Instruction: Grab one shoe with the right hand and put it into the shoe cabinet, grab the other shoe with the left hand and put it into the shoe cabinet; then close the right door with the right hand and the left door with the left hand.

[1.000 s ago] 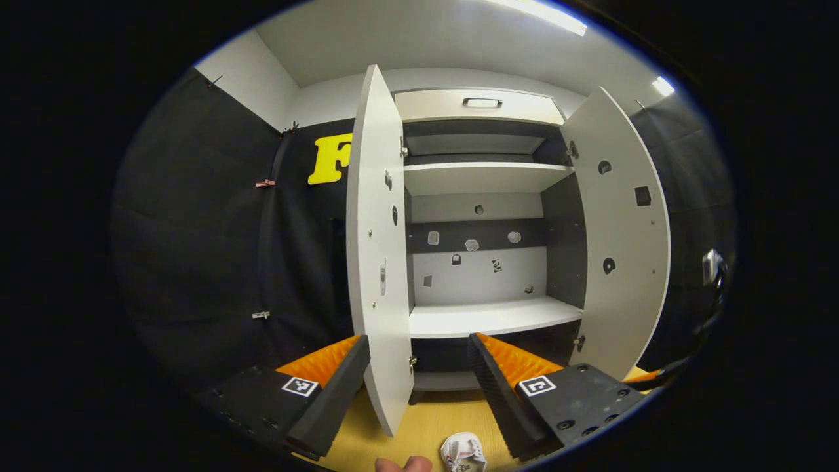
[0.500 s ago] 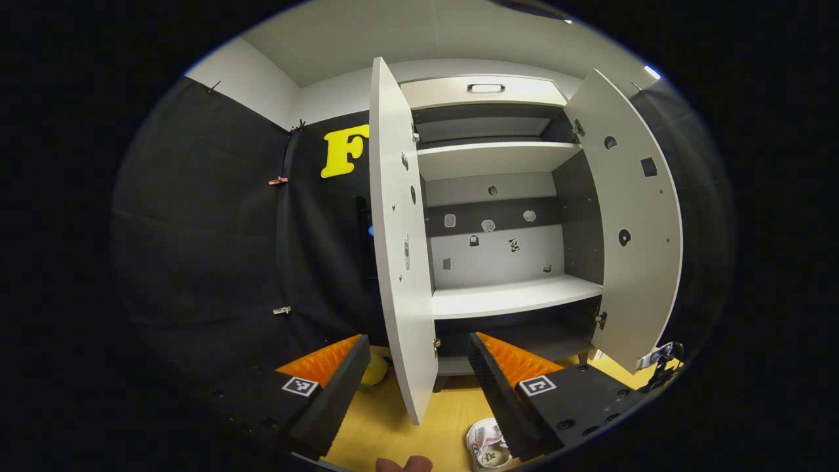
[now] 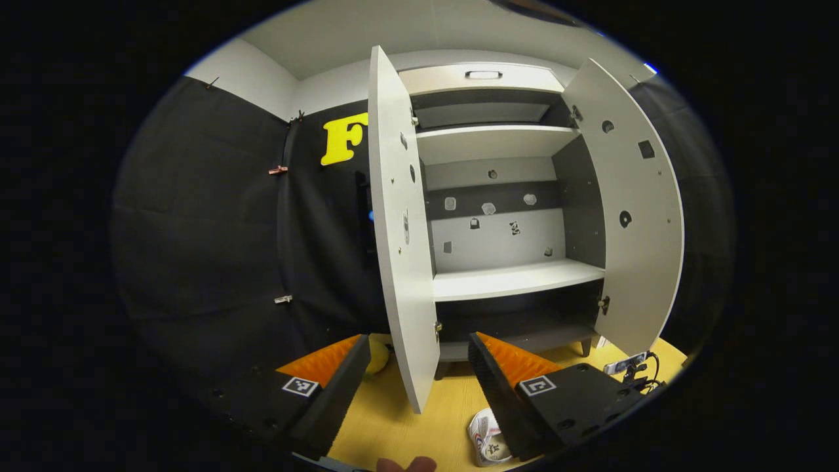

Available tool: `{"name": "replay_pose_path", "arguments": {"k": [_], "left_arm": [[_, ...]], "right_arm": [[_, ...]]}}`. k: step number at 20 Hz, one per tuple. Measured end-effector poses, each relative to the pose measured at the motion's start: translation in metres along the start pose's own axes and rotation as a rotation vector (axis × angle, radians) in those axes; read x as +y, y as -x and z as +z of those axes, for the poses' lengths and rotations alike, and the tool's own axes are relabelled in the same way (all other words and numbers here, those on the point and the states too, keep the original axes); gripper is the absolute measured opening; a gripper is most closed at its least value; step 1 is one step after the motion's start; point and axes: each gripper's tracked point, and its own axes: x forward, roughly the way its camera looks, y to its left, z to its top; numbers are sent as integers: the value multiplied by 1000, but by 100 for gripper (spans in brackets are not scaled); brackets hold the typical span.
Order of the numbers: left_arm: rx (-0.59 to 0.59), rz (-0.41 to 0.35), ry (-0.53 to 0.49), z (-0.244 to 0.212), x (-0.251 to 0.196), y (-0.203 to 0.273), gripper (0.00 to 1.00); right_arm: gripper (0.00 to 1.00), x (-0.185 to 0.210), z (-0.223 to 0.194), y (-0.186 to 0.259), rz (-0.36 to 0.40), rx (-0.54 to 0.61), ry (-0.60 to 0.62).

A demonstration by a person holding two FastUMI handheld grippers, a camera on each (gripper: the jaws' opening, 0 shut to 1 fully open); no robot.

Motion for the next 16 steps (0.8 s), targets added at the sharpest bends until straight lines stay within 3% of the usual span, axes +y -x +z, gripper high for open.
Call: {"name": "replay_pose_path", "arguments": {"k": [3,4,5,7,9,10,11,16], "left_arm": [[28,-10,-14,-13,-5,4,95],[37,-13,-18,-17,-6,5,95],[44,-16,-22,-21,-8,5,96],[58,-18,-27,-26,-11,6,98],[63,-23,-21,-29,-14,7,97],[65,-24,-20,-31,-15,7,97],[70,-23,-20,-32,-15,6,97],[87,-20,14,-38,-13,5,97]], "right_arm": [[39,-6,15,-14,-34,-64,2],[22,-1,17,-24,-14,-84,-5],[24,-1,18,-23,-10,-84,3],[10,-1,14,-22,9,-68,32],[10,-2,20,-13,25,-51,23],[5,-6,25,-7,30,-48,29],[10,-9,33,2,32,-51,31],[10,-7,89,61,71,-76,49]]}}
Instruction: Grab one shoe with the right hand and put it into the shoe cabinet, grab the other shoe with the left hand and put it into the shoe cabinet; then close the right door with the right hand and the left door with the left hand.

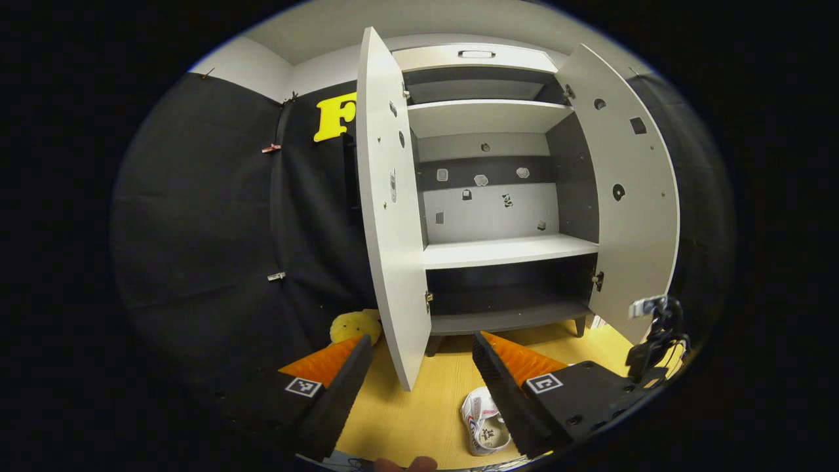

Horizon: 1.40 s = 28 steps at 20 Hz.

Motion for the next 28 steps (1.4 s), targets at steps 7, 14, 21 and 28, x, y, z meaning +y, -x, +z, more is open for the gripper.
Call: {"name": "replay_pose_path", "arguments": {"k": [7,14,21,28], "left_arm": [[-10,-3,22,1,8,-2,97],[-39,-92,31,11,-17,-5,96],[-57,-109,59,20,-27,-13,97],[-53,-77,54,22,-22,-27,97]], "right_arm": [[10,31,133,65,34,-123,54],[9,70,282,73,73,-207,57],[10,56,399,-16,-2,-251,114],[10,39,449,-131,-59,-234,176]]}}
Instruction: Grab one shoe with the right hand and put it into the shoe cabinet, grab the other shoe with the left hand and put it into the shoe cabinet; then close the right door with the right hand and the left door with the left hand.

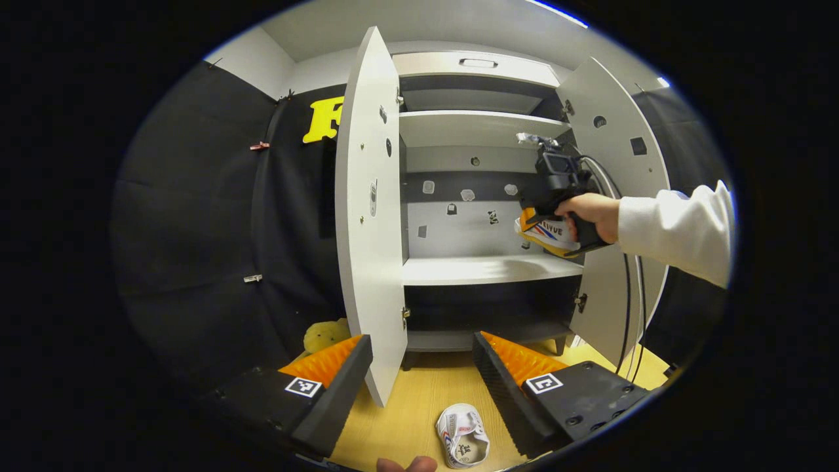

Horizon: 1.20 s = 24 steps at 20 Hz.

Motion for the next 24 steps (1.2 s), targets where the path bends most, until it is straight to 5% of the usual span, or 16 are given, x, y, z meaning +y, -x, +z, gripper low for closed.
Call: {"name": "replay_pose_path", "arguments": {"k": [8,18,21,23,24], "left_arm": [[15,53,3,-3,7,-17,96],[48,66,29,-14,6,-25,97],[45,59,33,-13,5,-24,97],[47,52,37,-15,2,-23,97],[46,50,39,-16,2,-22,97]], "right_arm": [[9,-23,-19,-103,-74,96,99],[9,-45,-41,-136,-160,151,74],[25,-42,-43,-126,-146,170,68],[45,-37,-39,-113,-128,173,57],[64,-32,-39,-104,-118,175,49]]}}
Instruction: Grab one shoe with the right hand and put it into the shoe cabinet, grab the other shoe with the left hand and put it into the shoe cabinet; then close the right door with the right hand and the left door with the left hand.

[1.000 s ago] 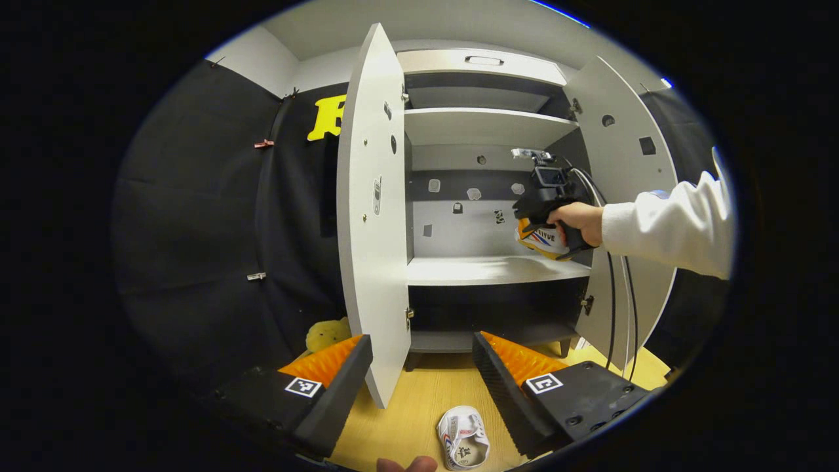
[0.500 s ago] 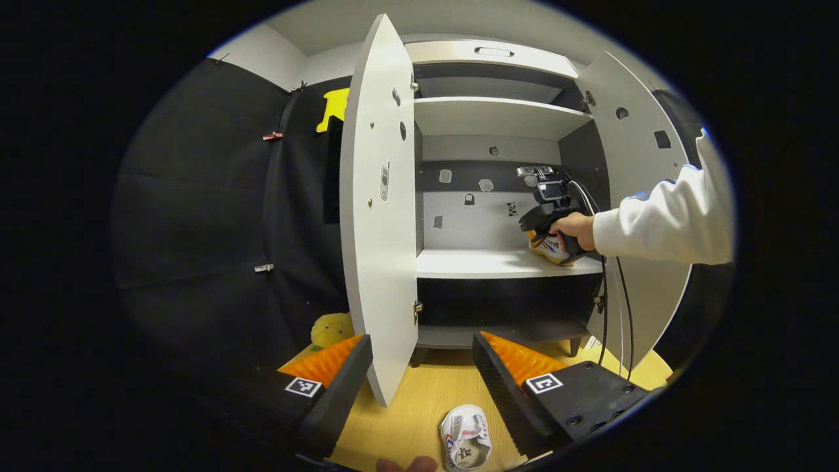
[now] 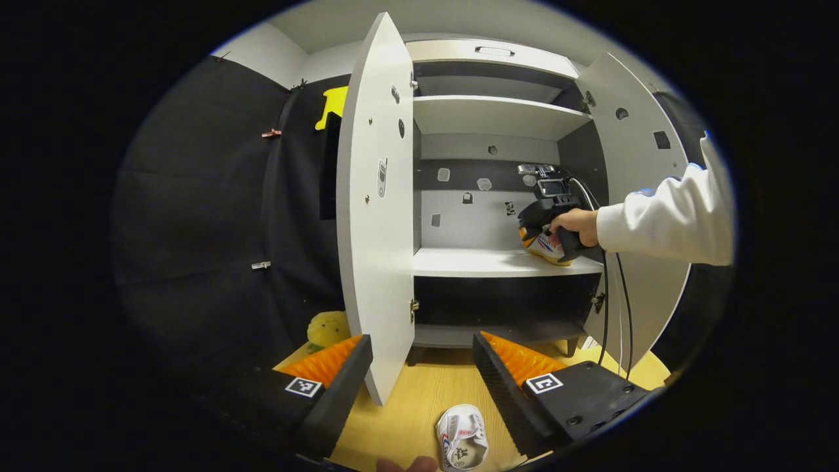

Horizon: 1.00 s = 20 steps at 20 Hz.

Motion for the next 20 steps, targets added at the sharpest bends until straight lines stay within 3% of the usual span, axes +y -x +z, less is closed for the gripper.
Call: {"name": "replay_pose_path", "arguments": {"k": [2,6,13,20], "left_arm": [[-5,-6,5,-1,-1,2,96],[3,-14,6,-7,1,8,97],[11,-21,-29,-40,15,24,96],[108,-108,-25,-122,2,45,97]], "right_arm": [[83,4,3,19,9,-33,0],[98,14,5,69,40,-128,-38],[99,31,16,207,138,-413,-101],[98,32,-24,347,203,-562,-101]]}}
